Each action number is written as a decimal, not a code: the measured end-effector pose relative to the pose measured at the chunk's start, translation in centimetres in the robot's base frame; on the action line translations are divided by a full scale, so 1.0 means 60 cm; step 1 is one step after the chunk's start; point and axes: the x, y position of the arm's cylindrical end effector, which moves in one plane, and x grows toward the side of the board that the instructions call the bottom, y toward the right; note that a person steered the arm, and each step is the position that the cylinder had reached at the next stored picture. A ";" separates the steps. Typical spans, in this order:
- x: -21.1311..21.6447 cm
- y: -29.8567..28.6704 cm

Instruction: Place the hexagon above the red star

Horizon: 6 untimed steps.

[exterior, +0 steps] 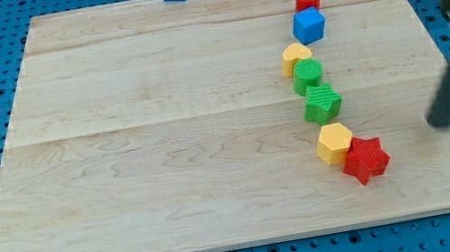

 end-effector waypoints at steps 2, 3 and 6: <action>0.072 -0.260; 0.002 -0.301; -0.046 -0.203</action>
